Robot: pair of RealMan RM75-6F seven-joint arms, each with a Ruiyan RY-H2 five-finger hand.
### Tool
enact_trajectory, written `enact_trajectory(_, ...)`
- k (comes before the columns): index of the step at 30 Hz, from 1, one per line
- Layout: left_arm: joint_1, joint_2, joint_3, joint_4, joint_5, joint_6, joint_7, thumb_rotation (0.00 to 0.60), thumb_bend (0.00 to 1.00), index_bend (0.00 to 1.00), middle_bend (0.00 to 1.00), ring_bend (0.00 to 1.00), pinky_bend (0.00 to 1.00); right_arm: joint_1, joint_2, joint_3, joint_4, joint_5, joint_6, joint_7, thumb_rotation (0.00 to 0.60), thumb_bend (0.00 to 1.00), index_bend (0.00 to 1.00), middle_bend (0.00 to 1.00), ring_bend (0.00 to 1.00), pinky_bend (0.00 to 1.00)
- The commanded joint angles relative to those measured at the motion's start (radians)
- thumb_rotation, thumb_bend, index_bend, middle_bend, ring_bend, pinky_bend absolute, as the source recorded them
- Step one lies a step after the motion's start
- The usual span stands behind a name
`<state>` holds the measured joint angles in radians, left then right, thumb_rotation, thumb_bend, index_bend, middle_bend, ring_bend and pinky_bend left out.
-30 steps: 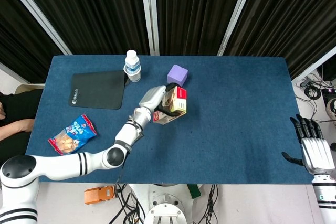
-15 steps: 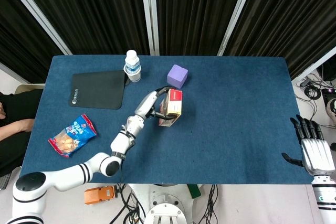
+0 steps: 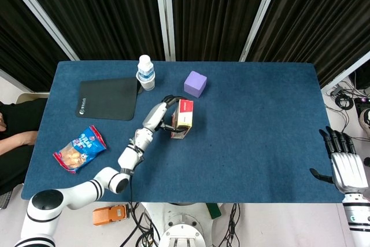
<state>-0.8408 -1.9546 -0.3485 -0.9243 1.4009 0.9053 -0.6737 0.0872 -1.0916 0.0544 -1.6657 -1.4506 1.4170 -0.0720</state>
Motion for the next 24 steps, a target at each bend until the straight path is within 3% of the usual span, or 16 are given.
enact_trajectory(1, 0.001, 0.013, 0.008, -0.009, -0.001, 0.010, 0.009, 0.600, 0.16, 0.18, 0.20, 0.09, 0.02, 0.002, 0.000, 0.001, -0.004, 0.003, -0.004, -0.002, 0.600, 0.24, 0.00, 0.00, 0.00, 0.00)
enact_trajectory(9, 0.009, 0.064, 0.026, -0.061, -0.021, 0.017, 0.052, 0.600, 0.14, 0.00, 0.05, 0.00, 0.00, 0.003, 0.002, -0.001, -0.006, 0.000, -0.008, 0.008, 0.600, 0.24, 0.00, 0.00, 0.00, 0.00)
enact_trajectory(16, 0.018, 0.146, 0.057, -0.141, -0.038, -0.018, 0.129, 0.600, 0.13, 0.00, 0.00, 0.00, 0.00, 0.004, 0.004, -0.003, -0.003, -0.005, -0.010, 0.023, 0.600, 0.24, 0.00, 0.00, 0.00, 0.00)
enact_trajectory(24, 0.045, 0.278, 0.065, -0.302, -0.039, 0.038, 0.308, 0.600, 0.11, 0.00, 0.00, 0.00, 0.00, 0.007, -0.001, -0.005, 0.015, -0.010, -0.015, 0.044, 0.600, 0.24, 0.00, 0.00, 0.00, 0.00)
